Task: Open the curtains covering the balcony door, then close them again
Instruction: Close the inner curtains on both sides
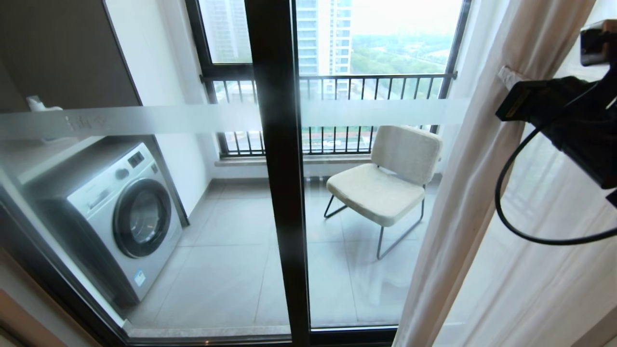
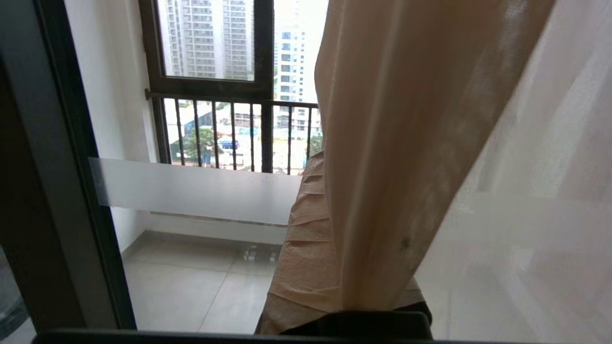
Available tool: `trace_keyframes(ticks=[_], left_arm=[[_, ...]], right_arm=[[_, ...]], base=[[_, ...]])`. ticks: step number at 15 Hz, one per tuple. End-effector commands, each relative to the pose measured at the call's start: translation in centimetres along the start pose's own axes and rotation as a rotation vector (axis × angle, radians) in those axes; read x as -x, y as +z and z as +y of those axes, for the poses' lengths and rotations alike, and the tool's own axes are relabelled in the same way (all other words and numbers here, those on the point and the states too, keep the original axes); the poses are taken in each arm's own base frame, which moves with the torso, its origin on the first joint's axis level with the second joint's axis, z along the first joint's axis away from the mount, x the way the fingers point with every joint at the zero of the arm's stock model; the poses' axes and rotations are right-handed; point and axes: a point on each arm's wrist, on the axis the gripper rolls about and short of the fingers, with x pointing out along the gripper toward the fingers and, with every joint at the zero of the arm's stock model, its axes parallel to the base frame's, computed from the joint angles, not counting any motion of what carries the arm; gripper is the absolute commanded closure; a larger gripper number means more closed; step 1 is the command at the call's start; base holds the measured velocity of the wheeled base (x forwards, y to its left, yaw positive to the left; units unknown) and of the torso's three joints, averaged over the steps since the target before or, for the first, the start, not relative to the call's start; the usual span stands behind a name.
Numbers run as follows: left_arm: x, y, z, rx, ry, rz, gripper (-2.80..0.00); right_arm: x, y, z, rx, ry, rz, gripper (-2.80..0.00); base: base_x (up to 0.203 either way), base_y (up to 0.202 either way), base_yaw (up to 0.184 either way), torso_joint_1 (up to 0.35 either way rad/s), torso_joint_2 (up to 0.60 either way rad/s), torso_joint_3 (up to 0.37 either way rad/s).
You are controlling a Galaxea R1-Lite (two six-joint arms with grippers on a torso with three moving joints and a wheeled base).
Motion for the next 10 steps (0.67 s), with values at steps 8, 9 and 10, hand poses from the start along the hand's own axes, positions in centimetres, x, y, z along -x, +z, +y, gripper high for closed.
trace_keyframes(ticks=[8, 9, 10], left_arm=[[0.00, 0.00, 0.00, 0.001, 0.000, -0.001, 0.00], [0.00, 0.00, 0.00, 0.001, 0.000, -0.001, 0.00], [0.00, -0.01, 0.00, 0.001, 0.000, 0.000, 0.00]], right_arm=[[-0.28, -0.05, 0.90, -0.010, 0.027, -0.006, 0.00], [-0.29, -0.01, 0.90, -0.010, 0.027, -0.008, 0.00], [-0.33, 0.07, 0.89, -0.011, 0.026, -0.011, 0.00]], base=[[0.000, 0.192, 0.000, 0.003, 0.00, 0.003], [0.000, 0.196, -0.001, 0.002, 0.00, 0.006], [0.000, 0.193, 0.002, 0.002, 0.00, -0.001]])
